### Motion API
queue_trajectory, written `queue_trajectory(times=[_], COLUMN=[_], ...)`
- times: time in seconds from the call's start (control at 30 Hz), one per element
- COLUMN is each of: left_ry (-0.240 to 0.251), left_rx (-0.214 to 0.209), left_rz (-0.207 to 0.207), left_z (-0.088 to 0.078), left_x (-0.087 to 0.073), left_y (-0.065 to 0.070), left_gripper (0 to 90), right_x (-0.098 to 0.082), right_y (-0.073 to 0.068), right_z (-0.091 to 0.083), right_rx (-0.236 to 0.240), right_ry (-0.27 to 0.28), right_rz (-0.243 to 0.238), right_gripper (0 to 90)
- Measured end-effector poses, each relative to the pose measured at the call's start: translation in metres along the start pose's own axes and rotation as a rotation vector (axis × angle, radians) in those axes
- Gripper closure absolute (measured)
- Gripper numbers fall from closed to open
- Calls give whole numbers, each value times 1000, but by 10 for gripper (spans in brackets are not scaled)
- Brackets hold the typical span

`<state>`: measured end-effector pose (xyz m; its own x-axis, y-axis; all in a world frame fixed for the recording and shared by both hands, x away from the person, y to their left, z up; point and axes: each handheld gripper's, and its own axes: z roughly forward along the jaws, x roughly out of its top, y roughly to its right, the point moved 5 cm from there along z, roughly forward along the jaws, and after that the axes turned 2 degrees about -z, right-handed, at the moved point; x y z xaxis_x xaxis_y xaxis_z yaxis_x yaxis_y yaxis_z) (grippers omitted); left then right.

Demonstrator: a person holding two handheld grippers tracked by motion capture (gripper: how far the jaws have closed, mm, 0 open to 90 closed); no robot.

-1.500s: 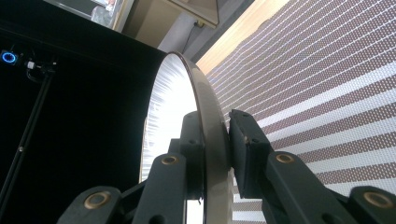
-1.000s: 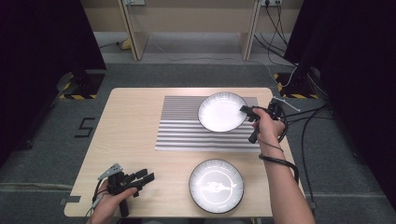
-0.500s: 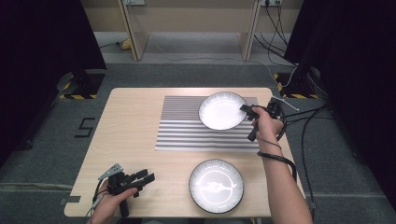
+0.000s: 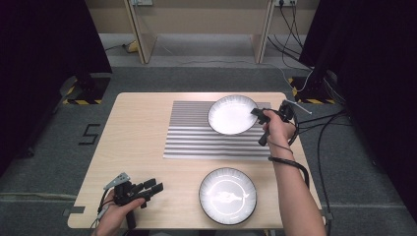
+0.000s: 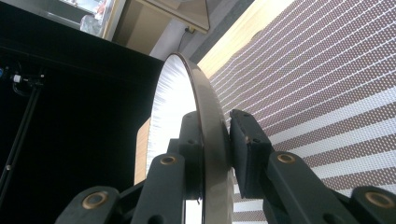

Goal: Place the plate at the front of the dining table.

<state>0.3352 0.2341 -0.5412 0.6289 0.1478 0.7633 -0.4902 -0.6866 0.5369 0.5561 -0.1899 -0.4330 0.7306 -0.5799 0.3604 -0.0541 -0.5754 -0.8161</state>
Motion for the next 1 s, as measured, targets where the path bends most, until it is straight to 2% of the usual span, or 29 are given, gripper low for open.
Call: queue_trajectory(times=[0.5,1.0], left_ry=[1,3], left_rx=[-1,-1], left_rz=[0,-2], left_z=[0,0], left_x=[0,1], left_y=[0,-1], left_gripper=[468,468], right_x=[6,10], right_y=[-7,-6], right_z=[8,21], right_rx=[6,-7], right_ry=[6,7], right_rz=[10,19], right_gripper=[753,751])
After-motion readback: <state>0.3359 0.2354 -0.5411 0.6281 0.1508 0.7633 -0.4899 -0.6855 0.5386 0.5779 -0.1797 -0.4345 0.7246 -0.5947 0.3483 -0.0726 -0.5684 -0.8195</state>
